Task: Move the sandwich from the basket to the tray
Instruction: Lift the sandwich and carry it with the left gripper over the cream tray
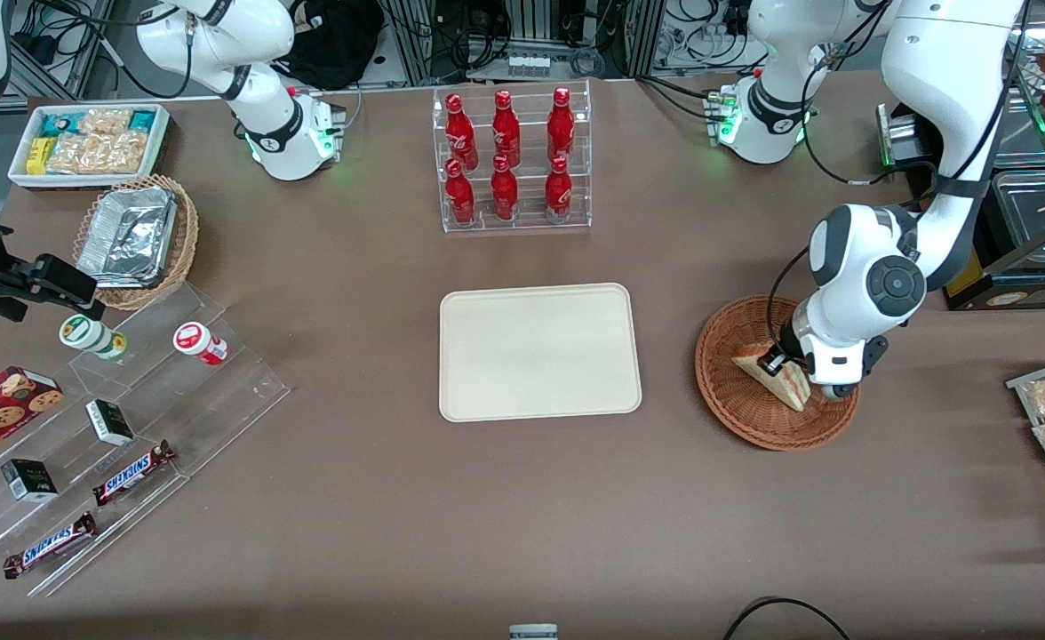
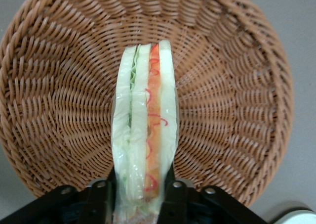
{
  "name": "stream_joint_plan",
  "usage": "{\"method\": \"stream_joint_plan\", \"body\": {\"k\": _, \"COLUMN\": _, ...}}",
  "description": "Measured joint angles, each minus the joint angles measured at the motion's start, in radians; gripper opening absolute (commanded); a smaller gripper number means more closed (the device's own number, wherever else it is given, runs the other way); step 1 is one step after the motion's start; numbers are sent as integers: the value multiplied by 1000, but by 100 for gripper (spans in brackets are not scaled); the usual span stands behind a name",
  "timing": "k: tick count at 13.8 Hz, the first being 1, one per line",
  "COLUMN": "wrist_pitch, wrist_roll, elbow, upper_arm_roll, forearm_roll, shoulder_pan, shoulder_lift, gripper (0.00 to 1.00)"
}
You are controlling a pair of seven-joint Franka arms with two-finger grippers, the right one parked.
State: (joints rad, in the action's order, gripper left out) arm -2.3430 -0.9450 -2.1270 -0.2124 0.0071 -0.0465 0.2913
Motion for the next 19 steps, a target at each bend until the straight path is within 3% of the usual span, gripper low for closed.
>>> {"method": "stream_joint_plan", "body": {"k": 5, "wrist_pitch": 436, "wrist_roll": 2, "elbow": 267, "upper_arm_roll": -13, "forearm_roll": 2, "shoulder_pan": 0, "shoulder_lift": -63, "gripper": 7}}
{"method": "stream_joint_plan", "body": {"k": 8, "wrist_pitch": 605, "wrist_roll": 0, "elbow": 449, "upper_arm_roll": -89, "forearm_roll": 3, "shoulder_pan": 6, "shoulder_lift": -83, "gripper": 6}}
{"method": "stream_joint_plan", "body": {"k": 10, "wrist_pitch": 624, "wrist_roll": -1, "elbow": 487, "upper_arm_roll": -145, "forearm_roll": 3, "shoulder_pan": 37, "shoulder_lift": -79, "gripper": 6}}
{"method": "stream_joint_plan", "body": {"k": 13, "wrist_pitch": 619, "wrist_roll": -2, "elbow": 487, "upper_arm_roll": -170, "forearm_roll": 14, "shoulder_pan": 174, "shoulder_lift": -33, "gripper": 7}}
{"method": "stream_joint_plan", "body": {"k": 19, "wrist_pitch": 412, "wrist_roll": -4, "elbow": 491, "upper_arm_roll": -175, "forearm_roll": 87, "shoulder_pan": 412, "shoulder_lift": 143, "gripper": 9}}
